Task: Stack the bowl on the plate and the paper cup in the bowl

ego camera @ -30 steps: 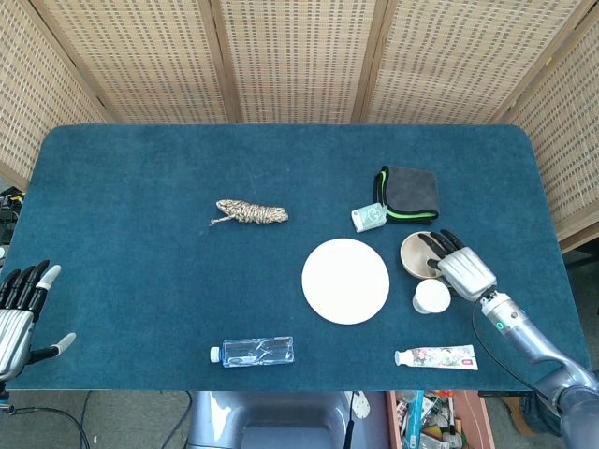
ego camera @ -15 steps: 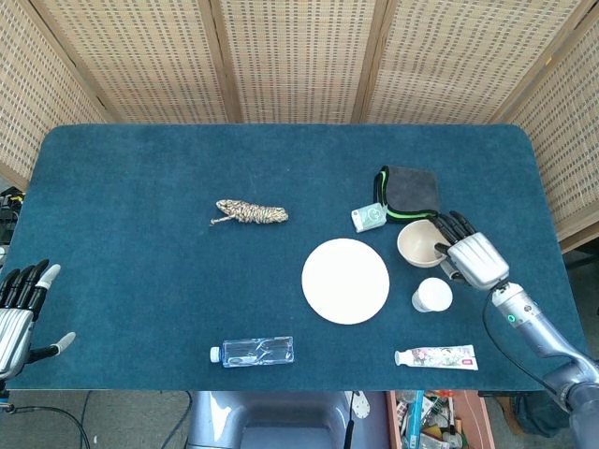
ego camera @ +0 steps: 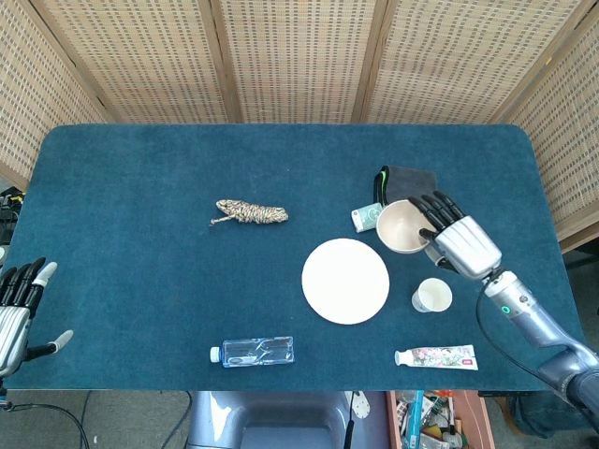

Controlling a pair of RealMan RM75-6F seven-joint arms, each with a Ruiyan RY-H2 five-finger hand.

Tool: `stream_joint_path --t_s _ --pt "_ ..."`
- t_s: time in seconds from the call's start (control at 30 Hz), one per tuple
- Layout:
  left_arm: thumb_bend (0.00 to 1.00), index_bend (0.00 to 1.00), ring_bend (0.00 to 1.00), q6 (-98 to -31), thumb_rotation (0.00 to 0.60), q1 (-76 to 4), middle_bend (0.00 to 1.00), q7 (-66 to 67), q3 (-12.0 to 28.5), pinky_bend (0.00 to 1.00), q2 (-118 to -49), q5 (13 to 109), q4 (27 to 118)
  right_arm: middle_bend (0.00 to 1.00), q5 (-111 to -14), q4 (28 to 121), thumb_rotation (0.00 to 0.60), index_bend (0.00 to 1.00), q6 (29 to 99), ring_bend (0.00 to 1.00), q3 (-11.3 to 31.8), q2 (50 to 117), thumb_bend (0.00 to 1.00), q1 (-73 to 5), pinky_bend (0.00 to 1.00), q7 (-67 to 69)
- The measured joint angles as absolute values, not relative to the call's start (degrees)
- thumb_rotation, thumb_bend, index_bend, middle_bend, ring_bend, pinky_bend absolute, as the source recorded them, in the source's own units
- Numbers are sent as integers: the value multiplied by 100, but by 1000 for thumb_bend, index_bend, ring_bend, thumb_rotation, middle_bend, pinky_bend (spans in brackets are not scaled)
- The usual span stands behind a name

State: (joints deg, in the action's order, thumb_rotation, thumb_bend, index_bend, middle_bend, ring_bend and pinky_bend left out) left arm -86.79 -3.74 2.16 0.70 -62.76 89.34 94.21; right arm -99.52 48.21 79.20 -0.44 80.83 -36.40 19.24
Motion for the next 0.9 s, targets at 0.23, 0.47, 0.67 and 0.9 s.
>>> stream_joint_path --t_s 0.23,0.47,0.67,0.9 --pt "0 0 0 -8655 600 -379 0 143 69 0 -6251 8909 9403 0 -9759 6671 600 628 7194 0 58 7804 500 -3882 0 520" --pt "0 0 0 -8646 600 -380 0 34 75 0 -6212 8885 9385 0 -9341 7400 600 628 6246 0 108 7986 500 -4052 0 -784" --pt "0 0 0 -8660 600 -372 0 -60 64 0 -6157 8905 9399 0 -9084 7557 600 628 6005 0 156 8335 499 -4086 0 -1485" --pt "0 0 0 -8630 600 -378 0 -79 57 0 -6136 8892 9410 1 -9012 7501 600 628 5951 0 157 8513 498 -4055 0 -1573"
